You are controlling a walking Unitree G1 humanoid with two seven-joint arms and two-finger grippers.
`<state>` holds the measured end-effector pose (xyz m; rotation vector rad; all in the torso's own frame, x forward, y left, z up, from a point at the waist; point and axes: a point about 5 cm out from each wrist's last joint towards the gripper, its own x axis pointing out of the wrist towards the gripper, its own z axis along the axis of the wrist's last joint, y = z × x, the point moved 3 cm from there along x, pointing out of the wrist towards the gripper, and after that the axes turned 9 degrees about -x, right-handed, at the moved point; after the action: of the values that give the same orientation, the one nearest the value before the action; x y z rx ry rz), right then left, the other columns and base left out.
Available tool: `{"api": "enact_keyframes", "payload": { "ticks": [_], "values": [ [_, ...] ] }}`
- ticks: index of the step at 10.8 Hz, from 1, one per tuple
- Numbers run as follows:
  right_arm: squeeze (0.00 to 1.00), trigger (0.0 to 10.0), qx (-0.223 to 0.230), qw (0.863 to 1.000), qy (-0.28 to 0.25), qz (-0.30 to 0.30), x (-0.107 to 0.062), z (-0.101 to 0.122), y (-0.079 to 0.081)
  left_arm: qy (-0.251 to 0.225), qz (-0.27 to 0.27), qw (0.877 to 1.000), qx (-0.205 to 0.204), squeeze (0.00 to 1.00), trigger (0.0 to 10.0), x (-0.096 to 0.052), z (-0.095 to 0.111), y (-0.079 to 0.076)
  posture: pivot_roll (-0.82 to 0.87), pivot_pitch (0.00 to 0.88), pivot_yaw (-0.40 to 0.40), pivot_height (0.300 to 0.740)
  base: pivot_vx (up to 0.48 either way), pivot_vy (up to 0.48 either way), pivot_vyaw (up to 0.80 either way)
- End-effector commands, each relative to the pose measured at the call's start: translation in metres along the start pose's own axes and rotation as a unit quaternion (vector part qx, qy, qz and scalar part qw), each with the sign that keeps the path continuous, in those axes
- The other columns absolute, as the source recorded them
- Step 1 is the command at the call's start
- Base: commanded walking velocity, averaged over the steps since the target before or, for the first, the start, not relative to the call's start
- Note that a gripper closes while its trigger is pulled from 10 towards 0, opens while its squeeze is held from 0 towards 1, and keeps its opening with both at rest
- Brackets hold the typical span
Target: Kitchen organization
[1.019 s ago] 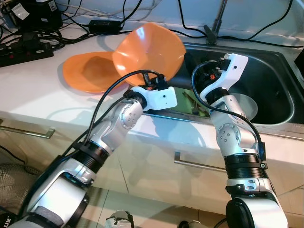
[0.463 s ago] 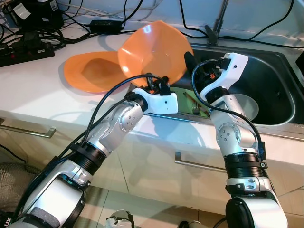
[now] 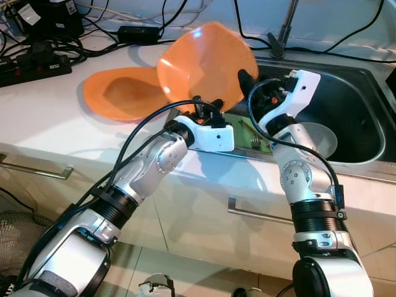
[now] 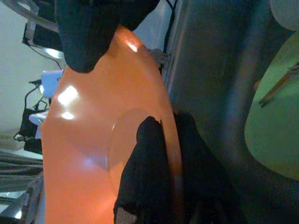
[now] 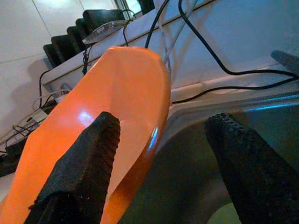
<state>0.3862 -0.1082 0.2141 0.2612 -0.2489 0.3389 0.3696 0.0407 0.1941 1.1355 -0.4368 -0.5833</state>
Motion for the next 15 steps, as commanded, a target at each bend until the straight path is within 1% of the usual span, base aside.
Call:
{"api": "enact_keyframes", "payload": {
  "ticks": [1,2,3,4,5,6,10,11,13,14,15],
  "values": [
    [0.0,10.0,0.001,1.0,-0.001,0.004,0.0041,0.0033,0.003,-0.025,0.019,0.999,0.015,0.0,10.0,0.0012,0.0116,0.0094,0.11,0.044,0.01,0.74,0.0,0.0,0.0],
    [0.0,9.5,0.002,1.0,-0.001,0.003,0.0039,0.0037,0.0022,-0.028,0.016,0.999,0.018,0.0,10.0,0.0006,0.0119,0.0082,0.11,0.044,0.012,0.74,0.0,0.0,0.0],
    [0.0,4.4,0.003,1.0,-0.003,0.001,0.0042,0.0044,0.0015,-0.031,0.011,0.999,0.023,0.0,10.0,-0.0001,0.0129,0.0056,0.11,0.041,0.012,0.74,0.0,0.0,0.0],
    [0.0,3.8,0.005,1.0,-0.004,0.0,0.0046,0.0048,0.0015,-0.032,0.008,0.999,0.026,0.0,10.0,-0.0006,0.0128,0.0046,0.11,0.038,0.013,0.74,0.0,0.0,0.0],
    [0.0,1.0,0.007,1.0,-0.004,0.0,0.0047,0.0047,0.0018,-0.033,0.007,0.999,0.029,0.0,10.0,-0.0016,0.0125,0.0038,0.11,0.033,0.011,0.74,0.0,0.0,0.0],
    [0.0,0.0,0.008,1.0,-0.004,0.0,0.0046,0.0044,0.002,-0.033,0.006,0.999,0.03,0.0,10.0,-0.0019,0.0127,0.0036,0.11,0.031,0.012,0.74,0.0,0.0,0.0],
    [0.0,0.0,0.007,1.0,-0.005,0.002,0.0047,0.0046,0.0027,-0.037,0.004,0.999,0.038,0.0,10.0,-0.0027,0.0146,0.0017,0.12,0.034,0.011,0.74,0.0,0.0,0.0],
    [0.0,0.0,0.007,1.0,-0.005,0.002,0.0045,0.0046,0.0022,-0.035,0.002,0.998,0.046,0.0,10.0,-0.003,0.0133,0.0012,0.11,0.035,0.011,0.74,0.0,0.0,0.0],
    [0.0,0.0,0.005,1.0,-0.005,0.004,0.0044,0.0046,0.0023,-0.03,0.006,0.998,0.059,0.0,10.0,-0.003,0.0114,0.0029,0.11,0.036,0.011,0.74,0.0,0.0,0.0],
    [0.0,0.0,0.004,1.0,-0.004,0.006,0.0041,0.0047,0.0027,-0.023,0.016,0.997,0.072,0.0,10.0,-0.003,0.0085,0.0072,0.11,0.039,0.01,0.74,0.0,0.0,0.0],
    [0.0,0.0,0.003,1.0,-0.004,0.006,0.0036,0.0045,0.0024,-0.02,0.017,0.997,0.075,0.0,10.0,-0.0033,0.0069,0.008,0.12,0.039,0.009,0.74,0.0,0.0,0.0]
  ]
}}
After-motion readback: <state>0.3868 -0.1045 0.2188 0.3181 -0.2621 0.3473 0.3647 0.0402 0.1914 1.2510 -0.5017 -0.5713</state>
